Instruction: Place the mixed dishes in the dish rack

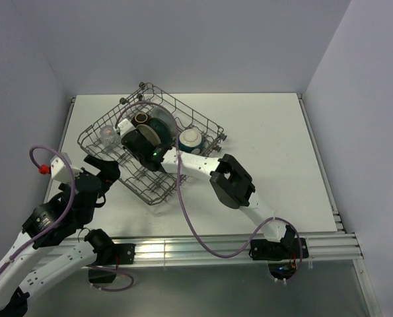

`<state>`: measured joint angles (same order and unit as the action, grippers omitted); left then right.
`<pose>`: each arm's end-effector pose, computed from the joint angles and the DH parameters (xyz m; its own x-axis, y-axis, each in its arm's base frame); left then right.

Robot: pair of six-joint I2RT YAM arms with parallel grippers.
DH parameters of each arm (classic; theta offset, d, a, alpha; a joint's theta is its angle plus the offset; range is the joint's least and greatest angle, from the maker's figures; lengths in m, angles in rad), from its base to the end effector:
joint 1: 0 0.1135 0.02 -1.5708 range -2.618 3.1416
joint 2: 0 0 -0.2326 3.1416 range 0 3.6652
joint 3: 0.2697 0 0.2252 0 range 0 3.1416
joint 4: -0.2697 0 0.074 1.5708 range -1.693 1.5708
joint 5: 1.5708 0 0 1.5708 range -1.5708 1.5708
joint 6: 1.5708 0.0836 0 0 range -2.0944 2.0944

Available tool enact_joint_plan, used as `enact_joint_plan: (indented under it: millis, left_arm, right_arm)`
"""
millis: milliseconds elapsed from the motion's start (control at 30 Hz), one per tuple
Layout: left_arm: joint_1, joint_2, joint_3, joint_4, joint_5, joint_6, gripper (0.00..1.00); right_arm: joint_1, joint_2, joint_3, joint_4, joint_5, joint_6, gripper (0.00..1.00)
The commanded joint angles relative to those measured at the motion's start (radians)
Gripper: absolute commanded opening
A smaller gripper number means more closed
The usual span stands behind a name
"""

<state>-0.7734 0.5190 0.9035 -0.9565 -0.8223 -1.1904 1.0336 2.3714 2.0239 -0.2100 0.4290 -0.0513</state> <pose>0.1192 -0.0308 0.2951 -0.1759 -0.7113 -0.6805 -0.3468 0.6917 -0.6335 0.3056 0.4451 0.1786 -0.2396 -0.4934 -0.8362 -0.6137 0.7443 -0.2633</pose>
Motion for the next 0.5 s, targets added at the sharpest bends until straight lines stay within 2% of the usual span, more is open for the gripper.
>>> enact_joint_plan:
  millis: [0,33,133,200,233,467]
  left_arm:
    - [0.002,-0.016,0.000,0.013,0.012,0.018,0.99]
    - [0.002,-0.013,0.002,0.012,0.015,0.018,0.99]
    - [0.002,-0.002,0.005,0.005,0.026,0.015,0.99]
    - [0.002,0.004,0.003,0.005,0.034,0.014,0.99]
    - [0.002,0.006,-0.001,0.004,0.035,0.014,0.99]
    - [0.000,-0.016,-0.023,0.004,0.069,-0.008,0.99]
  right_arm:
    - [-0.003,-0.052,-0.022,0.015,0.060,0.004,0.41]
    - [-0.003,-0.058,-0.027,0.015,0.063,0.014,0.52]
    - [-0.001,-0.086,-0.053,0.027,0.085,0.027,0.65]
    - [-0.001,-0.104,-0.068,0.029,0.100,0.028,0.70]
    - [-0.001,-0.112,-0.071,0.031,0.106,0.028,0.77]
    - [0.000,-0.244,-0.177,0.035,0.160,0.059,0.82]
